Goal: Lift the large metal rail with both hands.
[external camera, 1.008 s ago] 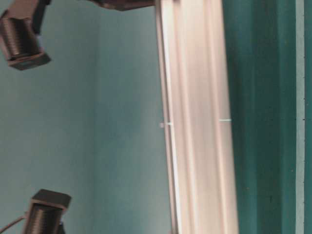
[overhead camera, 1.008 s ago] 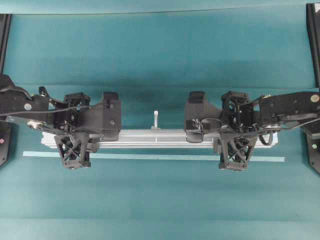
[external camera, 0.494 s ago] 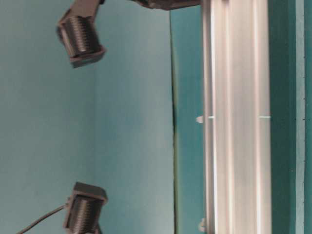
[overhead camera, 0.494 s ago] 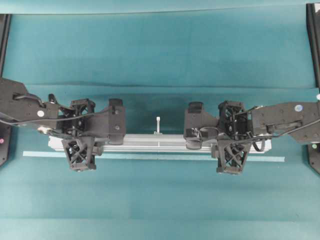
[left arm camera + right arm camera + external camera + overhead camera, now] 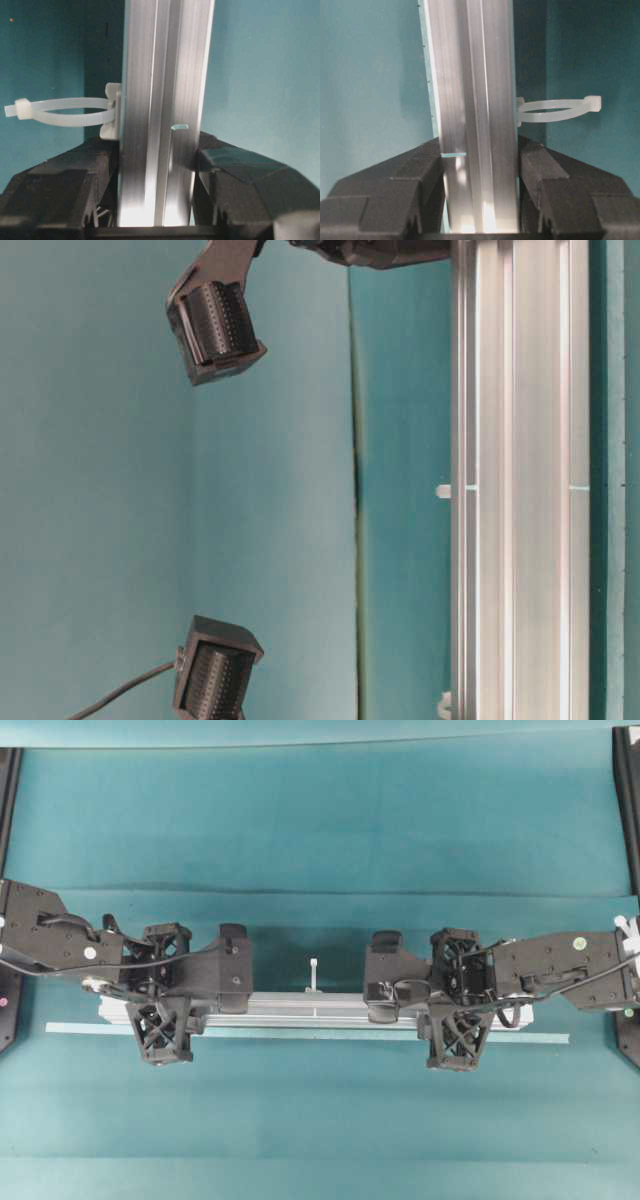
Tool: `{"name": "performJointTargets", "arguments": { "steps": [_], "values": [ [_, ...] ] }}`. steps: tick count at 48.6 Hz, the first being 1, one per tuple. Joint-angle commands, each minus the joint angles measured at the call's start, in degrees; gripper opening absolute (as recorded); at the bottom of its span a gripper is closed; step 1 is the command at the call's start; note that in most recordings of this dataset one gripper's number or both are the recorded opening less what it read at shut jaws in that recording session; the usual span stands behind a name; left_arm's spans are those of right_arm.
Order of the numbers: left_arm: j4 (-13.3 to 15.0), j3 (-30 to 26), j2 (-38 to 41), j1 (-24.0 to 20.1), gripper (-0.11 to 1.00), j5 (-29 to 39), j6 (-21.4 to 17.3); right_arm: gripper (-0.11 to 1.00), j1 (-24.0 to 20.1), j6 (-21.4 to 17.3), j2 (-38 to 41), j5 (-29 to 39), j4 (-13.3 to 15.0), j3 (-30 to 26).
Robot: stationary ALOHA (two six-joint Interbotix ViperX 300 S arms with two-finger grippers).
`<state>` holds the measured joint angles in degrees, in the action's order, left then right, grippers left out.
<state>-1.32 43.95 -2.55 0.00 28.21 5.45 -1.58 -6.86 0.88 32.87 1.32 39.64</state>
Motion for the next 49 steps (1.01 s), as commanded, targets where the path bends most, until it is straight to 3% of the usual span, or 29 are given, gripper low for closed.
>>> {"name": "performJointTargets", "arguments": {
  "steps": [1, 49],
  "values": [
    [-0.18, 0.0, -0.53, -0.35, 0.37, -1.14, 0.35, 0.39, -0.26, 0.09, 0.18, -0.62, 0.18, -0.35],
    [-0.18, 0.09, 0.26, 0.26, 0.37, -2.99, 0.44, 0.39, -0.26, 0.0, 0.88, -2.11, 0.0, 0.53]
  ]
}}
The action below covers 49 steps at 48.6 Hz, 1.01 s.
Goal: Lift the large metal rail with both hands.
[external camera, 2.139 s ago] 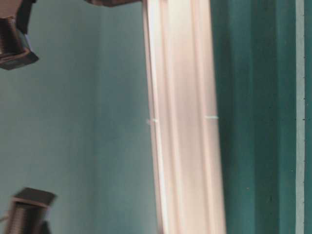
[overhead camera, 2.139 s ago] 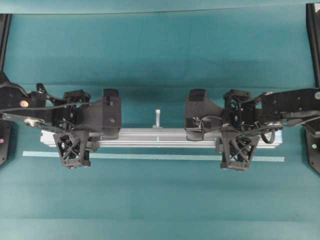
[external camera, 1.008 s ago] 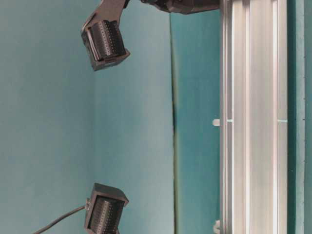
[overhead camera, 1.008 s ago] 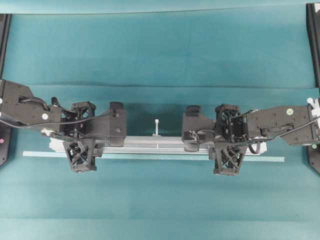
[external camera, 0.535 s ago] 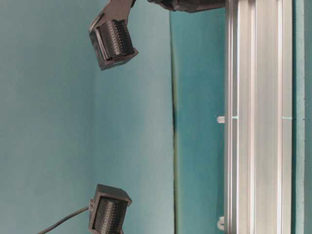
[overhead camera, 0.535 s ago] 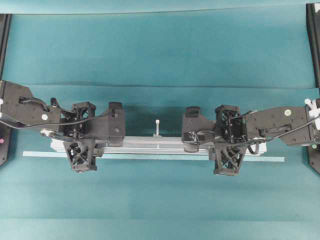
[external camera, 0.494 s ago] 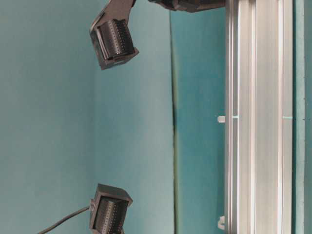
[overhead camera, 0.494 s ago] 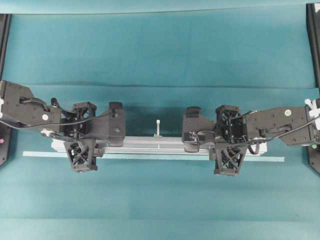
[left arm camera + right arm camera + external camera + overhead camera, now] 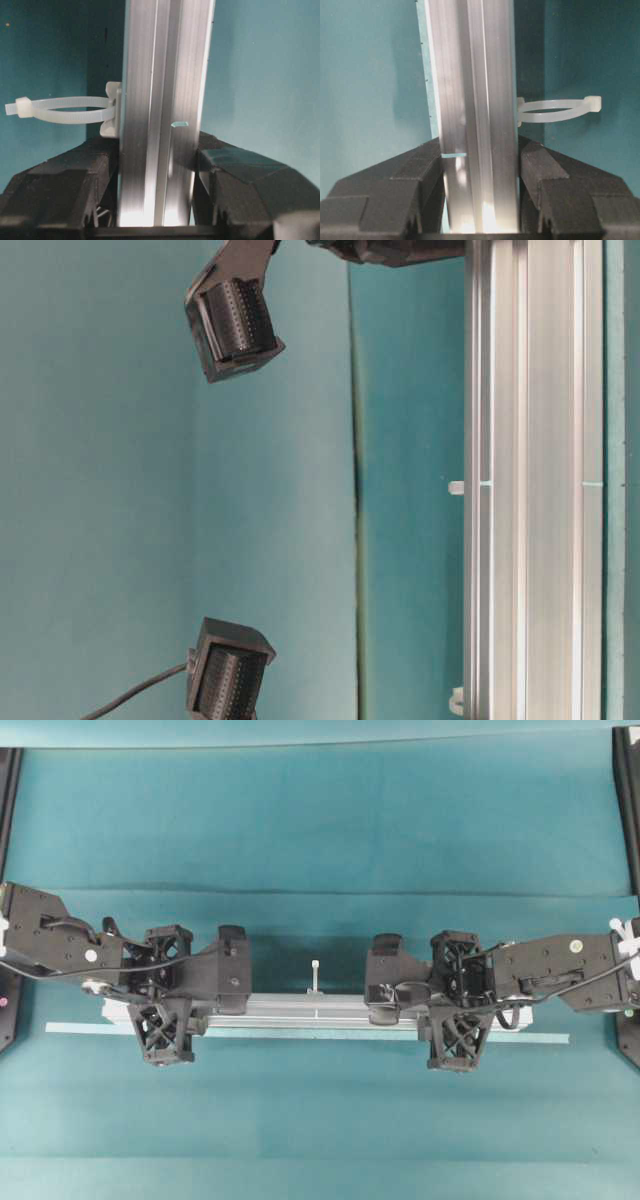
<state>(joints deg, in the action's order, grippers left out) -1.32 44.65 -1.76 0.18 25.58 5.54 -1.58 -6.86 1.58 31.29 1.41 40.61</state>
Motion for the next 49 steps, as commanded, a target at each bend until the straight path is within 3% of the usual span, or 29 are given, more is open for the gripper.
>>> {"name": "performJointTargets", "arguments": {
  "steps": [1, 49],
  "values": [
    [-0.18, -0.62, -0.44, 0.09, 0.37, -0.18, 0.35, 0.39, -0.26, 0.0, 0.18, -0.53, 0.0, -0.44],
    [-0.18, 0.09, 0.0, 0.26, 0.37, 0.09, -1.14, 0.39, -0.09, -0.44, 1.14, -2.99, -0.44, -0.18]
  ]
}}
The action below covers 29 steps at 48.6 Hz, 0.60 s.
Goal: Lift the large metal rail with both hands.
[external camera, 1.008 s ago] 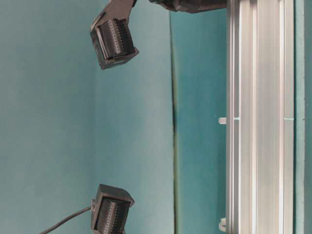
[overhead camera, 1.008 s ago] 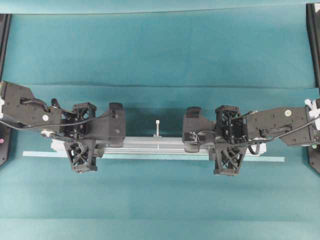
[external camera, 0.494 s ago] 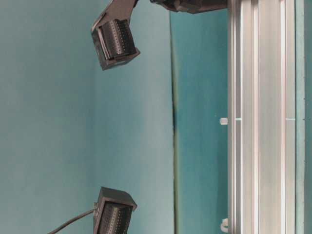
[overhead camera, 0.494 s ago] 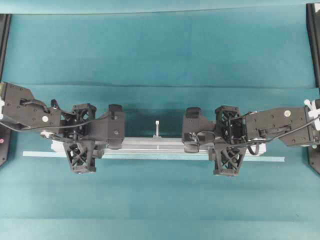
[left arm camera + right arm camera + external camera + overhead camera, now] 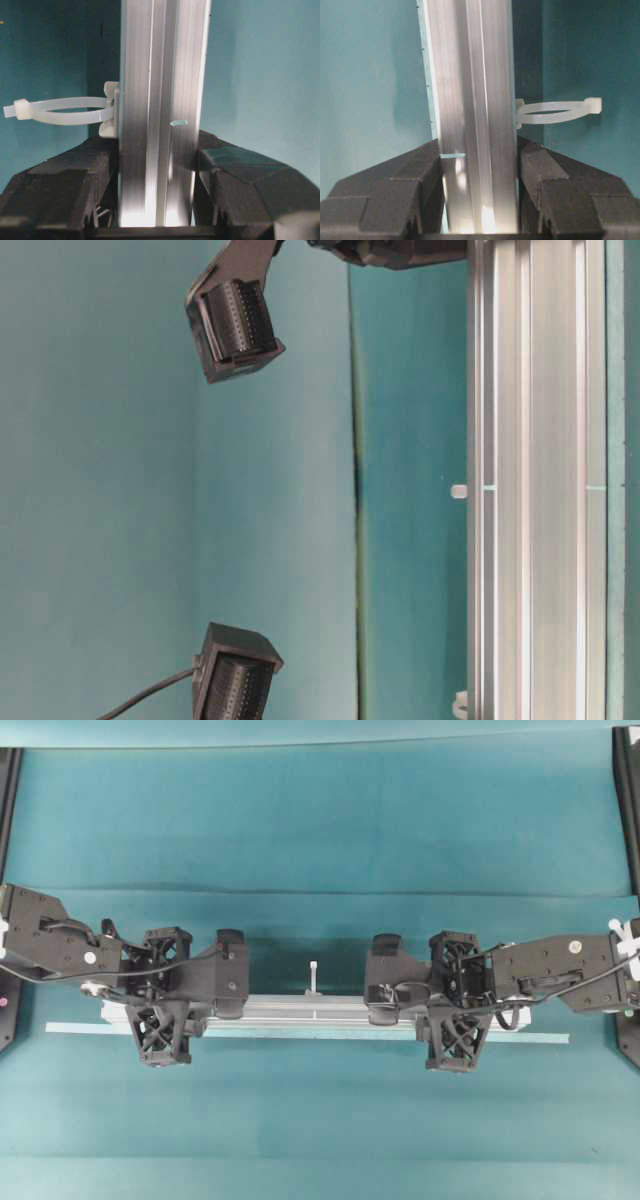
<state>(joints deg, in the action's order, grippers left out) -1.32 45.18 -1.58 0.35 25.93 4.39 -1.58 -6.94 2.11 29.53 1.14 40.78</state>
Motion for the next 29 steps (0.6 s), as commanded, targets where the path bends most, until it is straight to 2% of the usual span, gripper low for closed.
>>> {"name": "performJointTargets", "arguments": {
  "steps": [1, 29],
  "values": [
    [-0.18, -0.35, -0.26, 0.09, 0.37, -0.26, 0.0, 0.39, -0.09, -0.35, 0.62, -1.23, -0.18, -0.35],
    [-0.18, -0.18, -0.26, 0.26, 0.37, -0.35, 0.26, 0.39, -0.09, -0.53, 0.26, -0.7, -1.41, 0.35]
  ]
}}
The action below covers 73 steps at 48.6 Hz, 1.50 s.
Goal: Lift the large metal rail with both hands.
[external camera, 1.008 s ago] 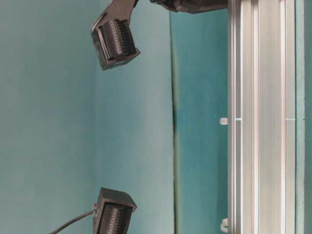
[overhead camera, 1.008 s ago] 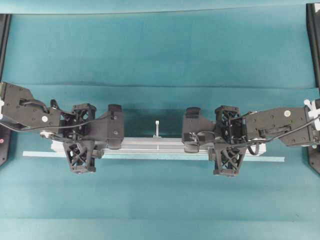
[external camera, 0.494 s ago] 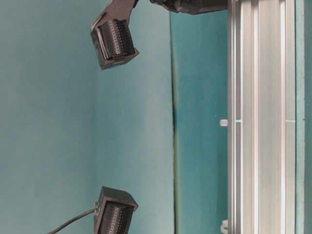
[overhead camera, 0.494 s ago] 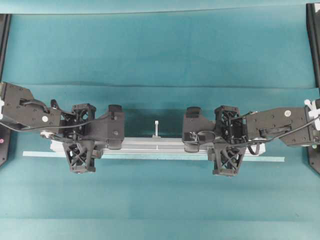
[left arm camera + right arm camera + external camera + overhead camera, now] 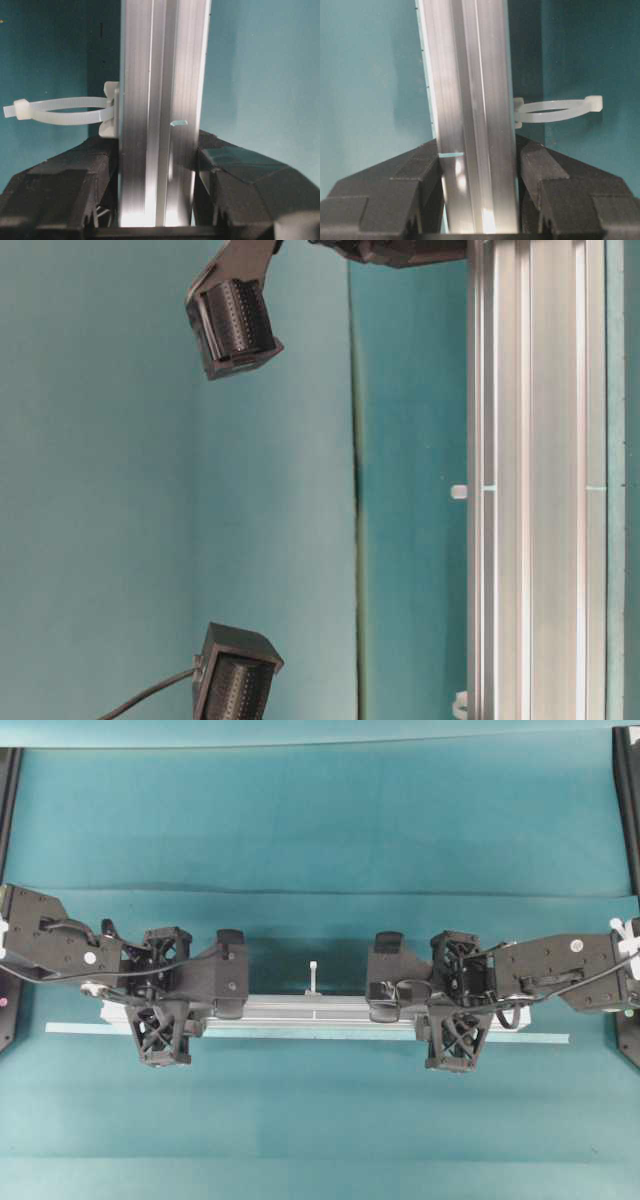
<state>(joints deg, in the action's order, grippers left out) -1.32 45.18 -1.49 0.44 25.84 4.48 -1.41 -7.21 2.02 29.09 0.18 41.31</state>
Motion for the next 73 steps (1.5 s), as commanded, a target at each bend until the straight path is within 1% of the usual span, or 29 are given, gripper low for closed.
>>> {"name": "performJointTargets", "arguments": {
  "steps": [1, 2, 4, 10, 12, 14, 15, 20, 22, 24, 26, 36, 45, 58, 73],
  "values": [
    [-0.18, -0.18, -0.35, 0.18, 0.37, -0.26, 0.35, 0.4, -0.26, -0.26, 0.35, -0.18, -0.44, -0.26],
    [-0.18, -0.18, -0.35, 0.18, 0.37, -0.26, 0.44, 0.4, -0.26, -0.26, 0.35, -0.09, -0.35, -0.26],
    [-0.18, -0.18, -0.35, 0.18, 0.37, -0.35, 0.53, 0.45, -0.26, -0.26, 0.35, 0.18, -0.53, -0.26],
    [0.0, -0.18, -0.35, 0.18, 0.37, -0.44, 0.26, 0.77, -0.26, -0.09, 0.35, 0.53, -1.49, -0.26],
    [0.0, -0.26, -0.26, 0.18, 0.37, -0.44, 0.35, 0.85, -0.26, -0.09, 0.26, 0.53, -1.58, -0.26],
    [0.0, -0.35, -0.26, 0.18, 0.39, -0.35, 0.44, 0.88, -0.26, 0.0, 0.26, 0.53, -1.58, -0.26],
    [-0.18, -0.35, -0.35, 0.18, 0.43, -0.44, 0.7, 0.88, -0.26, 0.0, 0.26, 0.53, -1.58, -0.35],
    [0.0, -0.44, -0.35, 0.35, 0.74, -0.35, 0.62, 0.9, -0.26, 0.09, -0.09, 0.44, -1.58, -0.44],
    [-0.18, -0.44, -0.44, 0.35, 0.85, -0.26, 0.53, 0.91, -0.26, 0.18, -0.53, 0.53, -1.58, -0.44],
    [0.0, -0.44, -0.53, 0.35, 0.93, -0.09, 0.35, 0.91, -0.26, 0.26, -0.88, 0.53, -1.41, -0.53],
    [-0.18, -0.44, -0.79, 0.35, 0.96, 0.0, 0.35, 0.92, -0.18, 0.35, -1.49, 0.53, -1.32, -0.44],
    [-0.18, -0.18, -6.77, 0.18, 0.95, 0.79, 0.0, 0.93, 0.18, 0.09, -7.29, 1.41, -0.18, -0.18],
    [-0.18, -0.88, -14.41, 0.53, 0.95, 3.16, -0.26, 0.93, 0.7, 0.18, -13.71, 2.29, -0.09, -0.53],
    [-0.18, -1.85, -23.99, 0.97, 0.95, 3.6, -0.26, 0.93, 2.11, 0.09, -24.26, 2.29, 2.46, -0.35],
    [-0.18, -1.93, -31.55, 0.97, 0.95, 2.72, -0.18, 0.93, 2.64, 0.0, -32.96, 2.29, 2.64, 1.05]
  ]
}}
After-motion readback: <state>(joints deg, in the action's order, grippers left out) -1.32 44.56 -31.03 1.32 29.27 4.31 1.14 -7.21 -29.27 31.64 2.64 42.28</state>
